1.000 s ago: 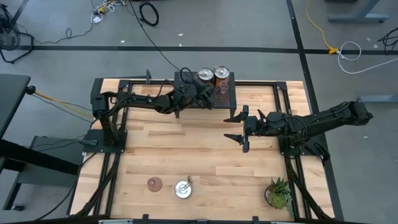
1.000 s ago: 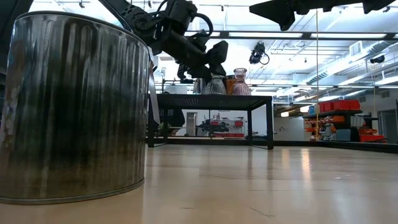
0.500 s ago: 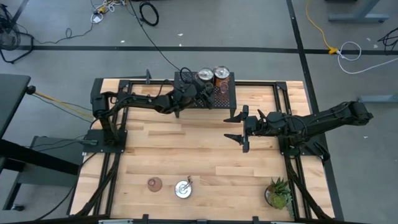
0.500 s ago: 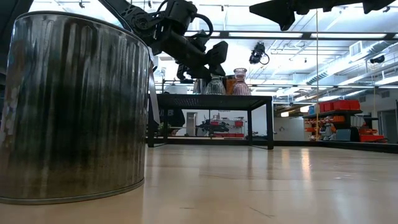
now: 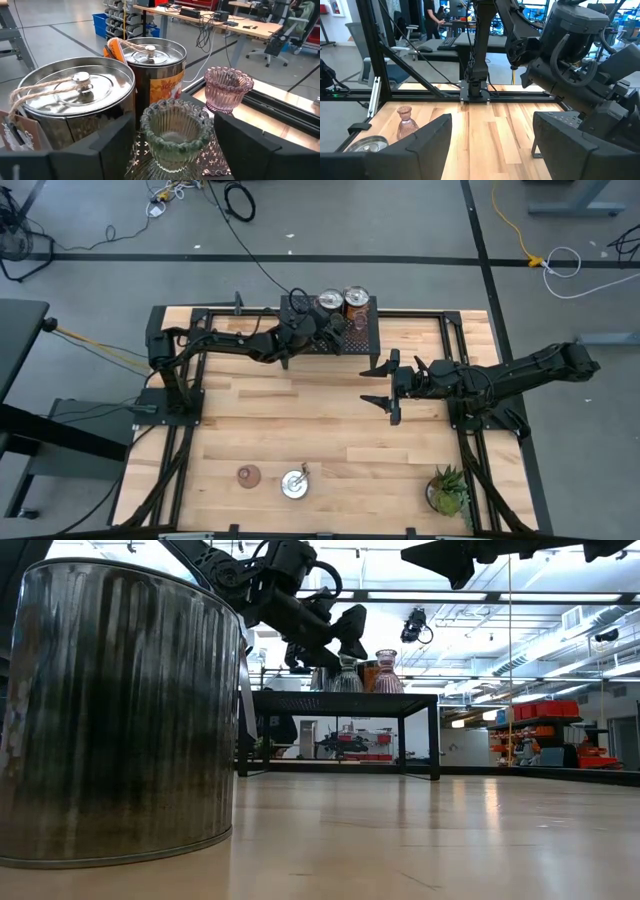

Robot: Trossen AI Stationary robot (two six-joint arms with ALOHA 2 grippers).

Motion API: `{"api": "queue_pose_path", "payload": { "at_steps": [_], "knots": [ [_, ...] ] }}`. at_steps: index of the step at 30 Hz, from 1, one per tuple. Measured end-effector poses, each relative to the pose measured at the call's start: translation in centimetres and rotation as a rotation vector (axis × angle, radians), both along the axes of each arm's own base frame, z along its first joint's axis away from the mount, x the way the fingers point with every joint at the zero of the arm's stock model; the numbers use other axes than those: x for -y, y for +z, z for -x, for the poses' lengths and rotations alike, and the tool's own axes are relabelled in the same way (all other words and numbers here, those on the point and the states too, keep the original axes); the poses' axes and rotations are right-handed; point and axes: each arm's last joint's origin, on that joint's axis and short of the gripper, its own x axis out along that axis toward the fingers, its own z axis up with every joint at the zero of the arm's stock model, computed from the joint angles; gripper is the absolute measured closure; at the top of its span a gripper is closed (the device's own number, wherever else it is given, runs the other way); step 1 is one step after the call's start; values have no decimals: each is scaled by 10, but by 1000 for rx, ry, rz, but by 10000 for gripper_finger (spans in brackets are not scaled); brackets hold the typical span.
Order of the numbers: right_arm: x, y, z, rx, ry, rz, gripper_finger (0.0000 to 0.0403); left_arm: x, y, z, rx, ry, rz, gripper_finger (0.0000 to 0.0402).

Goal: Pick & Place candle stick holders
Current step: Put the green candle holder on the shelf aligned with the other candle holders, then put the pink candle holder on the shelf aligned with the other candle holders

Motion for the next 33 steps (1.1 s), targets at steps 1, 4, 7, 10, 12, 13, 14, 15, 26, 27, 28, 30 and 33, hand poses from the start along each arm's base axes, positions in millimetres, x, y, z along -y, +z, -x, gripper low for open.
{"api": "queue_pose_path", "payload": {
  "at_steps": [1,4,7,10,12,13,14,15,26,27,28,30,33],
  "knots": [
    [0,0,0,0,0,0,124,0,1,1,-2,0,0,121],
    [0,0,0,-2,0,1,124,1,5,2,5,-2,-5,116],
    [0,-1,0,-8,0,2,124,4,9,3,-1,-10,-21,115],
    [0,-1,0,-10,0,2,124,7,12,5,-17,-15,-23,115],
    [0,-2,0,-16,0,3,124,9,16,9,-48,-21,-23,115],
    [0,-2,0,-16,0,3,124,11,18,10,-55,-27,-27,115],
    [0,-1,0,-16,0,3,124,13,21,12,-67,-32,-30,115],
    [0,-2,0,-16,0,3,124,16,24,14,-85,-33,-32,115],
    [0,-2,0,-21,-1,-18,124,74,74,71,-324,-203,-24,115],
    [0,-2,0,-21,0,-19,124,81,77,81,-364,-232,-3,115],
    [0,-2,0,-21,0,-20,124,88,79,90,-400,-252,20,115],
    [0,-2,0,-22,0,-23,124,104,83,110,-451,-299,92,115],
    [0,-3,0,-26,-1,-25,124,128,85,135,-507,-362,228,115]
  ]
}}
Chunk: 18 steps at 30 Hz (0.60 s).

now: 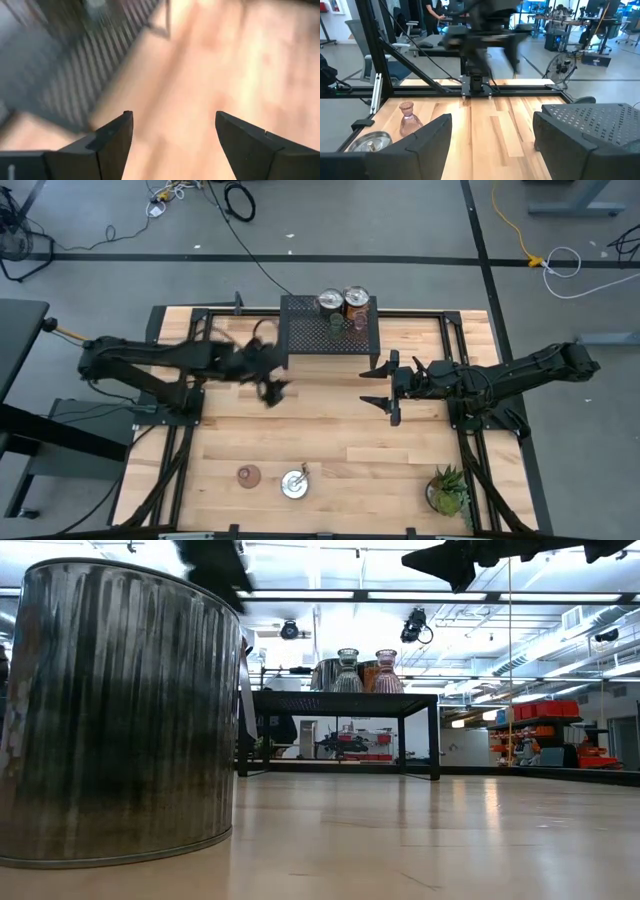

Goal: Pick & Place candle stick holders
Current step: Put the pink candle holder on the shelf aligned with the other candle holders

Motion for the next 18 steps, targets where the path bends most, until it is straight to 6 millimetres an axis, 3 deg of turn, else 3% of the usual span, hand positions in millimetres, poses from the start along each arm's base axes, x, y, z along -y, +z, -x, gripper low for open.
{"api": "queue_pose_path", "payload": {
  "at_steps": [4,9,18],
  "knots": [
    [0,0,0,-5,0,0,124,36,-6,27,-76,-26,131,115],
    [0,0,0,-4,1,-14,124,79,-18,58,-172,60,218,115],
    [0,0,0,-3,6,-15,124,160,-40,87,-109,115,322,115]
  ]
}}
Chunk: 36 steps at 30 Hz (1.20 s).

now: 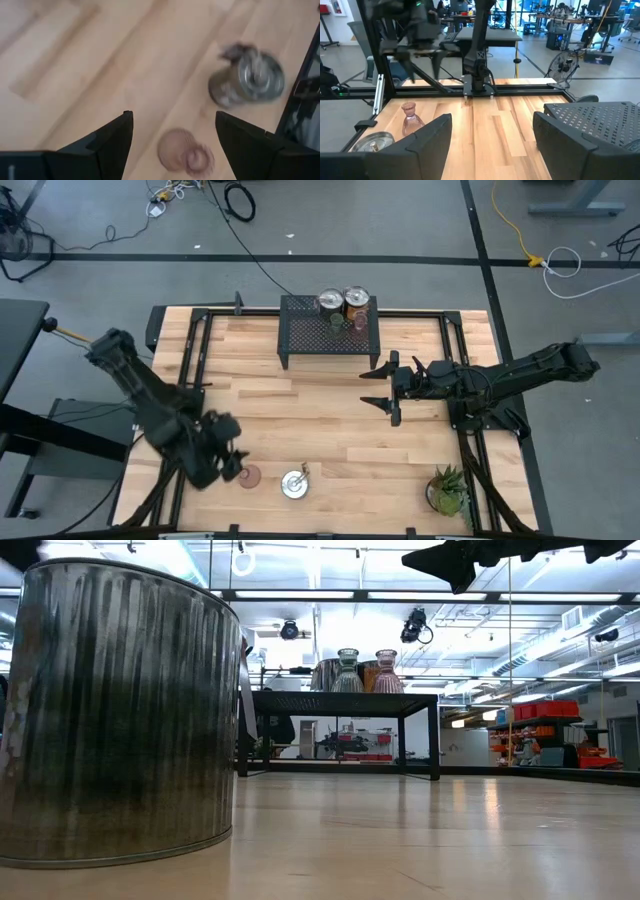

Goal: Pick & Place candle stick holders
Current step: Put the pink candle holder on the shelf aligned with the other candle holders

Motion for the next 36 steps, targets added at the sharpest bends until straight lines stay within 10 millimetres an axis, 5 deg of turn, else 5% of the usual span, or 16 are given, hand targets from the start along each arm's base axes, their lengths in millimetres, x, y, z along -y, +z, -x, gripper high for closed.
{"api": "queue_pose_path", "payload": {
  "at_steps": [16,36],
  "knots": [
    [0,0,0,0,0,-1,124,81,-70,14,-34,-51,-67,115],
    [0,1,0,10,2,15,124,92,-91,14,-5,-26,-127,115]
  ]
}}
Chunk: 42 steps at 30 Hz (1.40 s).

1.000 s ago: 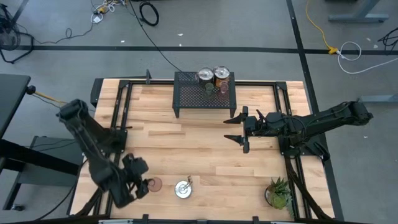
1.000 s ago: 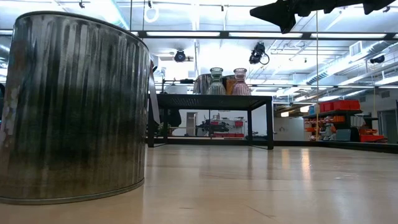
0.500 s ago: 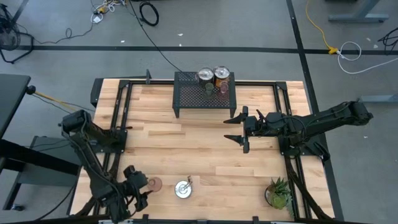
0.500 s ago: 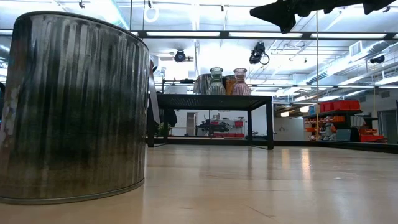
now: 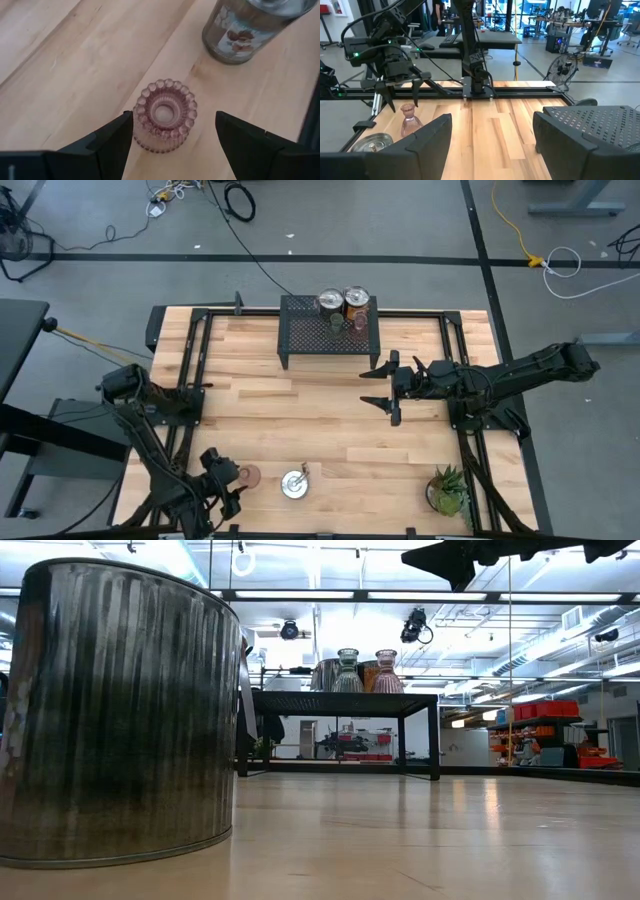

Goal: Pick & Place candle stick holders
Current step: Put the pink candle holder on the shelf aligned with the other candle holders

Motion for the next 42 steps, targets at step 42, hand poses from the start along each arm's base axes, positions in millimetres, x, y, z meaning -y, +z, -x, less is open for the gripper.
{"api": "queue_pose_path", "payload": {
  "at_steps": [42],
  "knots": [
    [0,1,0,6,-11,1,124,-2,-27,-23,-66,-21,-104,257]
  ]
}}
